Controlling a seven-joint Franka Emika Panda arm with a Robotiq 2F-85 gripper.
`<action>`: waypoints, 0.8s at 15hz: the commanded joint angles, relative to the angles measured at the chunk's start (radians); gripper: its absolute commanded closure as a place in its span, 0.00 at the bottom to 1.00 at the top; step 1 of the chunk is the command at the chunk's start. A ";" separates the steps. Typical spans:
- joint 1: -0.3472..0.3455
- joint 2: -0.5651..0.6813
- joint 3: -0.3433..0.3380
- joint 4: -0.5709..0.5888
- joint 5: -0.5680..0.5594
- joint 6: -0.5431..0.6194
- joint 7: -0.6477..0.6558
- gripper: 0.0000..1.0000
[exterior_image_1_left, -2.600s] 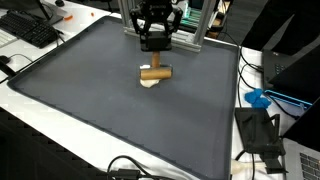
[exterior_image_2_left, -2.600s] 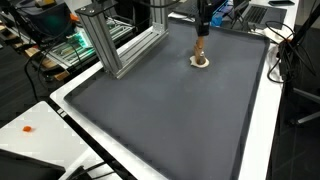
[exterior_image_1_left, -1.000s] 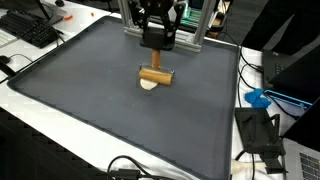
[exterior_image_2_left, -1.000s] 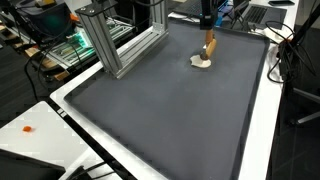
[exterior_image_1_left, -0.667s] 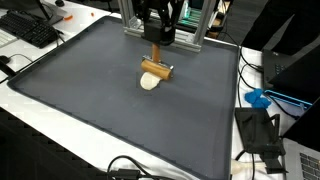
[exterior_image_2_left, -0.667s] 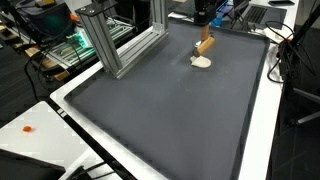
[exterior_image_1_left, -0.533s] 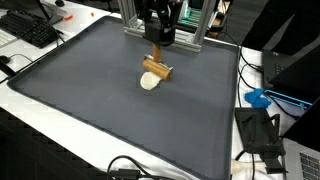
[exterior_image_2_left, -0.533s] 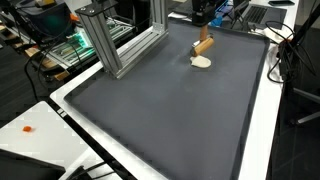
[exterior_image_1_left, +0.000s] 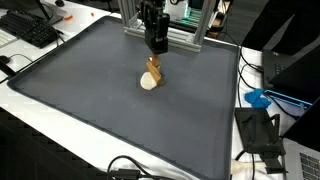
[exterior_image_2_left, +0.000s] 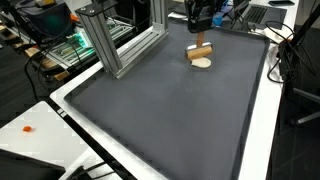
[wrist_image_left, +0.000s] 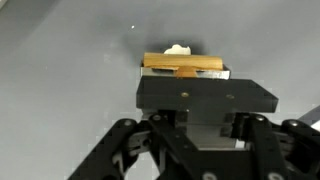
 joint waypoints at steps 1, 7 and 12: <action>0.027 0.021 -0.036 -0.002 -0.049 0.024 0.189 0.66; 0.049 0.053 -0.060 0.023 -0.208 0.038 0.401 0.66; 0.040 0.067 -0.031 0.033 -0.152 -0.005 0.375 0.66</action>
